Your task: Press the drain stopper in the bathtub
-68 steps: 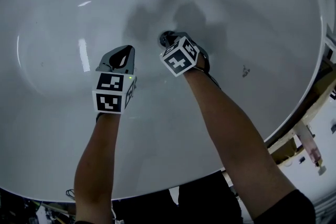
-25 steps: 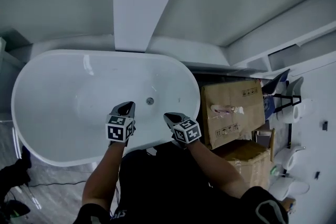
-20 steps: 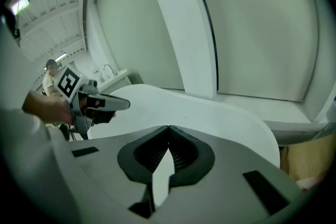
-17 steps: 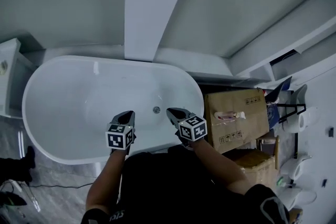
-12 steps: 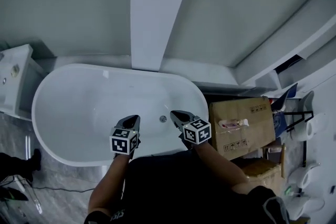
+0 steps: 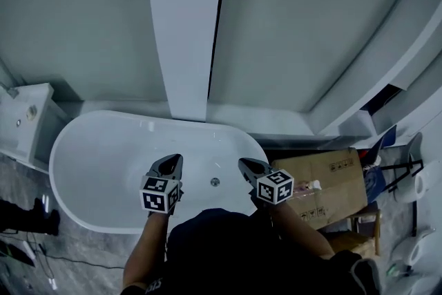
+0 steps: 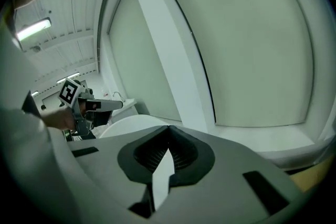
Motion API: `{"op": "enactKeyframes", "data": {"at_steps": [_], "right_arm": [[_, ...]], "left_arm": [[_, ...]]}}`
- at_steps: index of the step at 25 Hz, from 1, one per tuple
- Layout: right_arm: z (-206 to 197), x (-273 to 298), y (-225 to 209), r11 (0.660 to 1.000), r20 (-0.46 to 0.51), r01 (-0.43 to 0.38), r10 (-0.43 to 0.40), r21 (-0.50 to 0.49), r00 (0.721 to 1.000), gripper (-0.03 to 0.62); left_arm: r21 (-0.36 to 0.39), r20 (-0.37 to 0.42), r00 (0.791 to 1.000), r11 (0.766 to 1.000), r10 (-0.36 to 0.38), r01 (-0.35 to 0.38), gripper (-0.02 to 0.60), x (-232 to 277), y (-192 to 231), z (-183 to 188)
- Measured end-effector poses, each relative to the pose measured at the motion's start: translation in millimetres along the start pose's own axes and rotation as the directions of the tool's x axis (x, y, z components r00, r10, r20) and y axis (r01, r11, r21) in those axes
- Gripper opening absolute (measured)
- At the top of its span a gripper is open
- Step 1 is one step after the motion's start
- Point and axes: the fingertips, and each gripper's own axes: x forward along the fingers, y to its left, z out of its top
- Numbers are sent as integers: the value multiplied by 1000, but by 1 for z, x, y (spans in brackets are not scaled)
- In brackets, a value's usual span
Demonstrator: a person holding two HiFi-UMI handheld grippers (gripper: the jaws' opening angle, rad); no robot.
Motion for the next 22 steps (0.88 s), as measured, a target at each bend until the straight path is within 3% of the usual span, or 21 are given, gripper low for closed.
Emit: {"op": "enactKeyframes", "data": {"at_steps": [5, 12, 17, 22], "right_arm": [[67, -25, -2, 992, 127, -39, 54, -120, 990, 14], [152, -52, 13, 977, 292, -69, 128, -202, 948, 12], [183, -64, 19, 963, 359, -66, 160, -261, 920, 12], [191, -58, 30, 944, 362, -79, 200, -321, 910, 11]], "left_arm": [[-1, 75, 997, 1000, 28, -28, 11, 7, -12, 47], [57, 168, 985, 998, 27, -37, 11, 3, -27, 107], [113, 219, 975, 992, 22, -48, 11, -7, -33, 137], [142, 252, 967, 988, 27, -65, 11, -8, -25, 156]]}}
